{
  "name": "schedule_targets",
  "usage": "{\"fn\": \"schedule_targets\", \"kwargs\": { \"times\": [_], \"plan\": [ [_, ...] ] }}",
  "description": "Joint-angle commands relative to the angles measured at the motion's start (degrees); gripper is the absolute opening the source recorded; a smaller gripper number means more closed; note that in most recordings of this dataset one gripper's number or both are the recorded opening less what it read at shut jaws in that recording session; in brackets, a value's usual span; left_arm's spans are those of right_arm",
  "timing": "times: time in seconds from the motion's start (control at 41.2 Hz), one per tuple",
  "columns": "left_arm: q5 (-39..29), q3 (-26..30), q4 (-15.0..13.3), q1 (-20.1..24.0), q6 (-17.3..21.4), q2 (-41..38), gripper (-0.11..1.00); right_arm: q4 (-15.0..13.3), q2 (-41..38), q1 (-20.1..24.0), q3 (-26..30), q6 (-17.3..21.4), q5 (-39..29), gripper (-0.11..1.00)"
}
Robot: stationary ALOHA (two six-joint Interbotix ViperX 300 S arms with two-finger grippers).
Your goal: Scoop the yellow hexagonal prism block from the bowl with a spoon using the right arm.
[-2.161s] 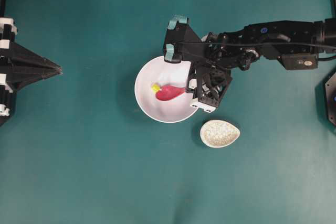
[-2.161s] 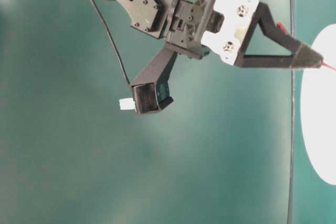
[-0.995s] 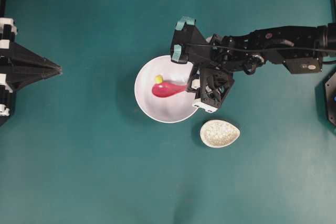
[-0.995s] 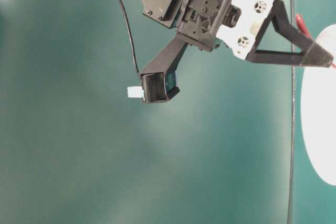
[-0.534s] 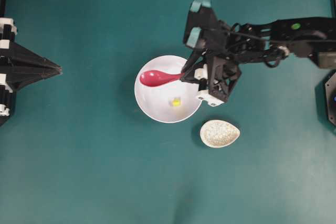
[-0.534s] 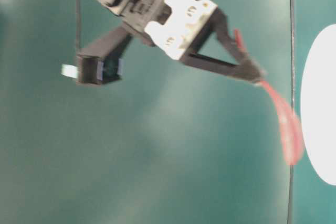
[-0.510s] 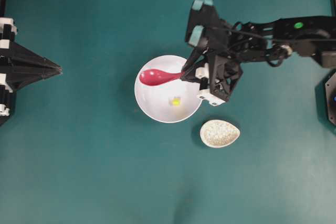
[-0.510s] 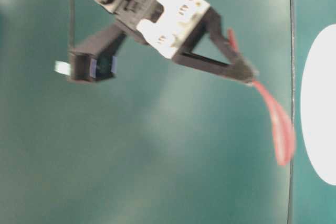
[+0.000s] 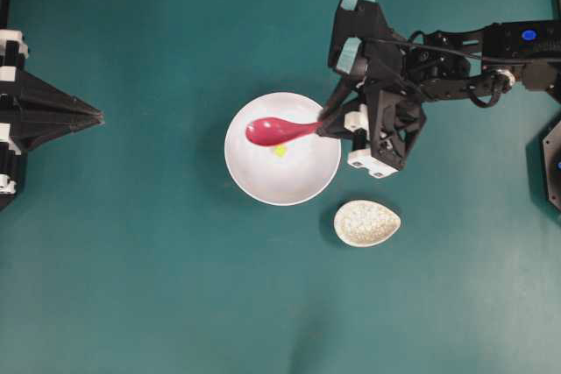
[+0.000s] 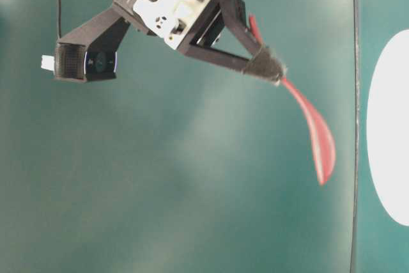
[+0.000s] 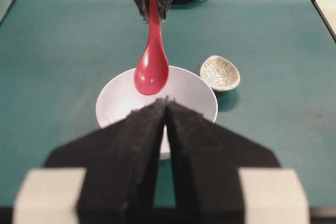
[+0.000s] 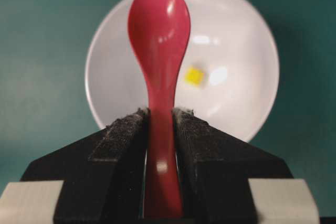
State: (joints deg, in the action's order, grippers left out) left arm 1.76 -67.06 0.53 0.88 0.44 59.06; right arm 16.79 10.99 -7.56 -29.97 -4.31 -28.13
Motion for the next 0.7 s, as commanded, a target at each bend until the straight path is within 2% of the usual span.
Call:
{"fn": "schedule_targets", "kwargs": {
  "times": [0.0,0.243,0.413,0.534,0.68],
  "plan": [
    [0.2,1.7,0.2,0.2,0.1,-0.4,0.08,-0.1,1.9,-0.3,1.1,0.1,-3.5,0.21],
    [0.2,1.7,0.2,0.2,0.1,-0.4,0.08,-0.1,3.3,-0.5,3.4,0.2,-14.9,0.21],
    [0.2,1.7,0.2,0.2,0.1,-0.5,0.08,-0.2,3.3,-0.5,4.2,0.4,-19.1,0.21],
    [0.2,1.7,0.1,0.2,0.1,-0.6,0.08,-0.3,3.3,-0.6,4.5,2.5,-21.9,0.21],
    [0.2,1.7,0.2,0.2,0.1,-0.5,0.08,-2.9,3.4,-0.8,5.2,6.0,-25.0,0.22]
  ]
}}
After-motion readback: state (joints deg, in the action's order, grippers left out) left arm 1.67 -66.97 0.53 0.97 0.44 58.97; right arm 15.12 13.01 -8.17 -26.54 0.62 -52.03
